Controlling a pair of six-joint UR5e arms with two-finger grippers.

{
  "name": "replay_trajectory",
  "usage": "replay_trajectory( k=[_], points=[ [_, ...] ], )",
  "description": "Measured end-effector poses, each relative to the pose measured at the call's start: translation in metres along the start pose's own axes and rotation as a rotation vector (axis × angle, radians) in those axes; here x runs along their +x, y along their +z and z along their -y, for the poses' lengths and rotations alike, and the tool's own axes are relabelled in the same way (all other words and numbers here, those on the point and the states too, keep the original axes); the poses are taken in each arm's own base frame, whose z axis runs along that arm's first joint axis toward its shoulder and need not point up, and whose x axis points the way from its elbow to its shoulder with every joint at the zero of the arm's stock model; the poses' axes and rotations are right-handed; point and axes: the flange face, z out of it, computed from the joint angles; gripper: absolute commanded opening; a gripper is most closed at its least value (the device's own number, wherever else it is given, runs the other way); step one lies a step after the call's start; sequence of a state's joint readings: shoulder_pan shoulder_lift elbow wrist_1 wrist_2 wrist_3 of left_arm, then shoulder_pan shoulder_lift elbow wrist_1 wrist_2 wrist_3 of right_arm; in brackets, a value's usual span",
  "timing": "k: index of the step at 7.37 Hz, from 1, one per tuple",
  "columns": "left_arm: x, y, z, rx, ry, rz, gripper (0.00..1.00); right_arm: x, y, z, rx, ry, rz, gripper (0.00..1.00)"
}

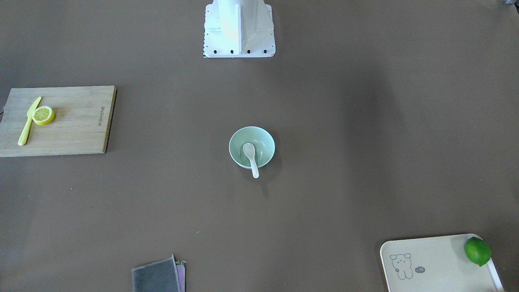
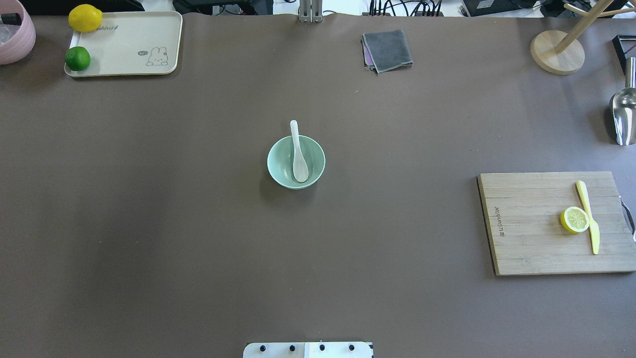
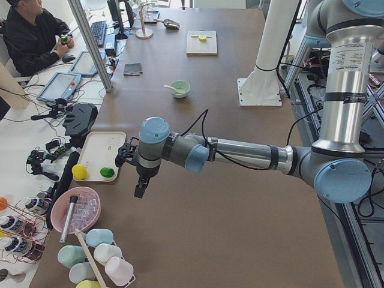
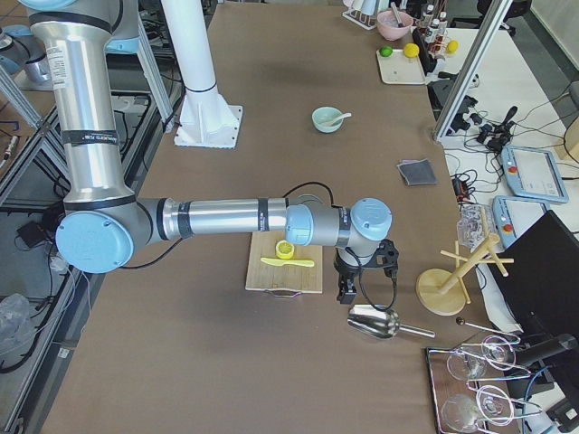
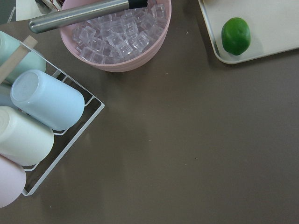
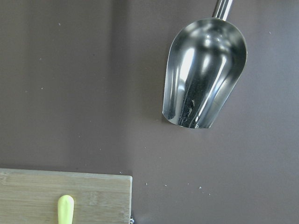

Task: Place spoon in bowl

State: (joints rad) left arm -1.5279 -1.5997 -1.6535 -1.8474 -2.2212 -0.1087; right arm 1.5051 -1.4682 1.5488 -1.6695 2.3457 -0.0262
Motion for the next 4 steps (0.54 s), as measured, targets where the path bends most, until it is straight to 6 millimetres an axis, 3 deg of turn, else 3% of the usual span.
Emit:
replay_trajectory(
  k=[4],
  points=[
    [-0.0027,0.0008,-0.0043,-0.007,-0.010,0.002,0.98,-0.0014,-0.0019,-0.0001,0.004,0.000,0.004,1.00]
  ],
)
